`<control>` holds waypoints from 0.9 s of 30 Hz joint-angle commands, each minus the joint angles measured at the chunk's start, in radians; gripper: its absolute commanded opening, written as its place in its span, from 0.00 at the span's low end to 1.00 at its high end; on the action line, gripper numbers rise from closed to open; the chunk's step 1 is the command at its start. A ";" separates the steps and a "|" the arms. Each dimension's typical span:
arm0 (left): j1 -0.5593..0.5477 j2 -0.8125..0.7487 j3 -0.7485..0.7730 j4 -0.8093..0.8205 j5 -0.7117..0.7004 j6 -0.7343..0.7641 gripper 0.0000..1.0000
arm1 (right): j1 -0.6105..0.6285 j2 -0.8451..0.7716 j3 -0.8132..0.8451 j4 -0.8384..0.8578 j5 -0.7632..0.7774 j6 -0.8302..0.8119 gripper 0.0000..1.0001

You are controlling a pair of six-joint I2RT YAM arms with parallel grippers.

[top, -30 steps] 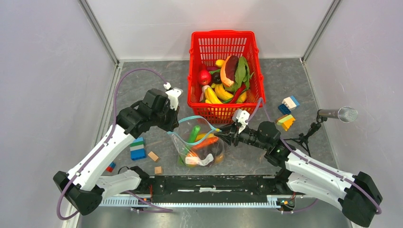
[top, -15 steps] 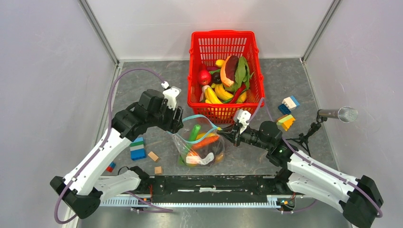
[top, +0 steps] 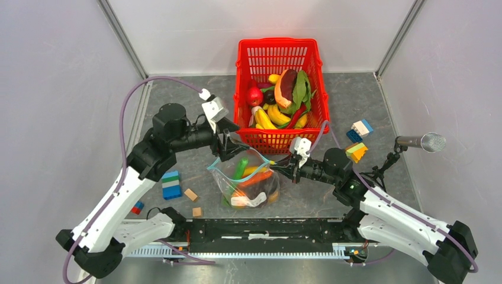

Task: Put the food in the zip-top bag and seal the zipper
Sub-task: Zip the zipper food storage bag at the center of the board.

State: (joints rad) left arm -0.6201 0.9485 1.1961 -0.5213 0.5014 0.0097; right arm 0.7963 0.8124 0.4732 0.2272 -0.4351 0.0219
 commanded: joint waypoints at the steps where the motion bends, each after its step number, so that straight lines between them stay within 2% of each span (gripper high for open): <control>1: -0.017 0.064 -0.036 0.187 0.288 0.139 0.79 | -0.003 -0.038 0.048 0.012 -0.049 -0.032 0.00; 6: -0.100 0.123 -0.044 0.188 0.324 0.291 0.73 | -0.003 -0.045 0.049 0.014 -0.059 -0.039 0.00; 8: -0.161 0.144 -0.038 0.191 0.279 0.332 0.67 | -0.003 -0.046 0.048 0.012 -0.059 -0.037 0.00; 14: -0.268 0.214 -0.028 0.131 0.163 0.465 0.63 | -0.003 -0.049 0.048 0.028 -0.068 -0.024 0.00; 21: -0.302 0.242 -0.038 0.119 0.050 0.512 0.49 | -0.003 -0.038 0.054 0.031 -0.076 -0.023 0.00; 27: -0.306 0.251 -0.041 0.102 0.032 0.520 0.50 | -0.003 -0.038 0.050 0.027 -0.072 -0.023 0.00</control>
State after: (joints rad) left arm -0.9188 1.1908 1.1503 -0.4179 0.5716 0.4713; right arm 0.7963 0.7799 0.4747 0.2161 -0.4969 -0.0013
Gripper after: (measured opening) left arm 0.490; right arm 0.009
